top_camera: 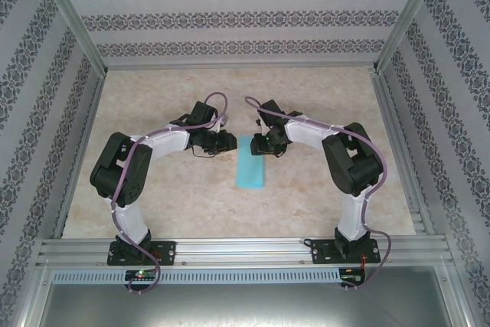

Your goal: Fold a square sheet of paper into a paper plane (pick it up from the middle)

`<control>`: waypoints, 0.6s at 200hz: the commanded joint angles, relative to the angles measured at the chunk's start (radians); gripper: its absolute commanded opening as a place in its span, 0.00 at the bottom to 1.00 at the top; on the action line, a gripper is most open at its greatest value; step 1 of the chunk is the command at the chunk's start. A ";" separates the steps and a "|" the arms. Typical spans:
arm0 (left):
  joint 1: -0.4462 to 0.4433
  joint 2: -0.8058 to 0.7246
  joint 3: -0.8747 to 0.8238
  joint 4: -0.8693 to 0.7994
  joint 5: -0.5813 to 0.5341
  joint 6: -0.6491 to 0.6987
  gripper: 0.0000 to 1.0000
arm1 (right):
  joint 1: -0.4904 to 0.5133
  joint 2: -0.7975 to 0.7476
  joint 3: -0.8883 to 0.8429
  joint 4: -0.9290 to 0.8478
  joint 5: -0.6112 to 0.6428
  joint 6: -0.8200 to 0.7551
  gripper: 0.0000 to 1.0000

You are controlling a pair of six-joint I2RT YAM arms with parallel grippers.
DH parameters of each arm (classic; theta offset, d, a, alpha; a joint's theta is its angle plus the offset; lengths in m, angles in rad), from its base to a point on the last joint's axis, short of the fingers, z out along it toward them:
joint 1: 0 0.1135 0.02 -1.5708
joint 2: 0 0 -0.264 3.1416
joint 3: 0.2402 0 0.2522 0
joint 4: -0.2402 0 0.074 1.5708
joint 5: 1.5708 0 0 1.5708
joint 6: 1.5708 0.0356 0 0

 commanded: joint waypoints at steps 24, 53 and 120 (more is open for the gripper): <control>-0.010 0.013 -0.003 0.028 0.010 -0.015 0.30 | 0.019 0.015 0.032 -0.058 0.056 -0.057 0.42; -0.010 0.010 -0.004 0.023 0.008 -0.013 0.30 | 0.025 0.018 0.037 -0.065 0.067 -0.060 0.42; -0.010 -0.002 -0.007 0.023 0.005 -0.017 0.30 | 0.022 0.026 0.042 -0.060 0.076 -0.028 0.42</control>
